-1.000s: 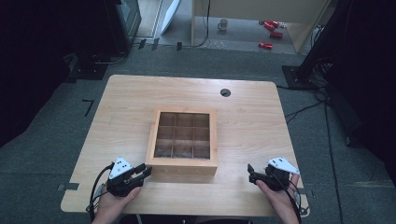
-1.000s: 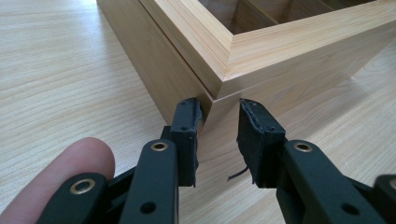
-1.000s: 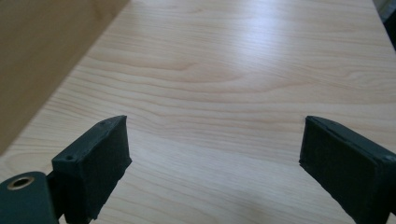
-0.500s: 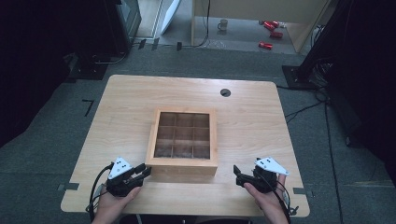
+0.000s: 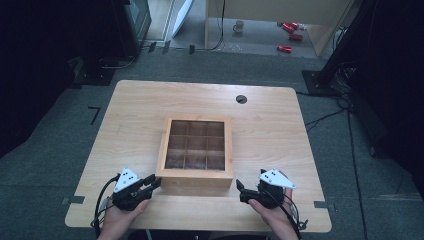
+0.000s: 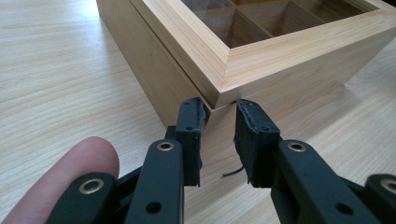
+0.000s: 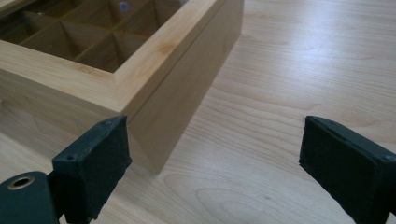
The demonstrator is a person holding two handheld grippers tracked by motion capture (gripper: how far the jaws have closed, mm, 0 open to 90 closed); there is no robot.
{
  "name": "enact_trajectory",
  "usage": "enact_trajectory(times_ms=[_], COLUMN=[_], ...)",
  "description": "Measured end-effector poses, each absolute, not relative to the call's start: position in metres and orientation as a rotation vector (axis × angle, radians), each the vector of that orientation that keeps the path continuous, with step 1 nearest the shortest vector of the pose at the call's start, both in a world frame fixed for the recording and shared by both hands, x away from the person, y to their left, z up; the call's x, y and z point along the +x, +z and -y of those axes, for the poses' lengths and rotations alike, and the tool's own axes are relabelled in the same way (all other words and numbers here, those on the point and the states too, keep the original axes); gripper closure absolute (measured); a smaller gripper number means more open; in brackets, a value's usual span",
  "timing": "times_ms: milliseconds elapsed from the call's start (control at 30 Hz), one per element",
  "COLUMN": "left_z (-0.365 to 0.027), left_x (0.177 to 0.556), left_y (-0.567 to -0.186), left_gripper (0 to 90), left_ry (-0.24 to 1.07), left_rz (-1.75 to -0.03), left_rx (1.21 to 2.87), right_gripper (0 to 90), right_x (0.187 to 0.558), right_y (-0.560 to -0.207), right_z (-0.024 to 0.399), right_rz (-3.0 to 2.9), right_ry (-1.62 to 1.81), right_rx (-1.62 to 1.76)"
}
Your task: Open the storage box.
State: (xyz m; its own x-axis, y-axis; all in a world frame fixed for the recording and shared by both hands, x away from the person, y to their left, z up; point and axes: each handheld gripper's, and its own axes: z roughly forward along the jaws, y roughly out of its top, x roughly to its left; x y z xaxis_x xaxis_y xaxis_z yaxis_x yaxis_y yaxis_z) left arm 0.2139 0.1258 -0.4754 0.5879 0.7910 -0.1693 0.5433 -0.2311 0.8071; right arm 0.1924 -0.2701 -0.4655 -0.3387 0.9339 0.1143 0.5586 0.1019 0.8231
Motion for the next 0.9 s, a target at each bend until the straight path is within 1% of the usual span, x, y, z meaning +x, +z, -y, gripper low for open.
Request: enact_trajectory(times_ms=[600,900], left_z=[-0.126,-0.126], left_x=[0.215,0.216], left_y=[-0.475,-0.473], left_gripper=[72.5,72.8], left_ry=[0.352,0.357], left_rz=[-1.059,-1.051], left_rx=[1.918,1.918], right_gripper=[8.3,8.4], right_x=[0.197,0.2], right_y=[-0.476,-0.481], right_z=[0.237,0.23], right_rz=[-2.027,-2.01], right_ry=[1.187,1.18], right_rx=[1.391,1.409])
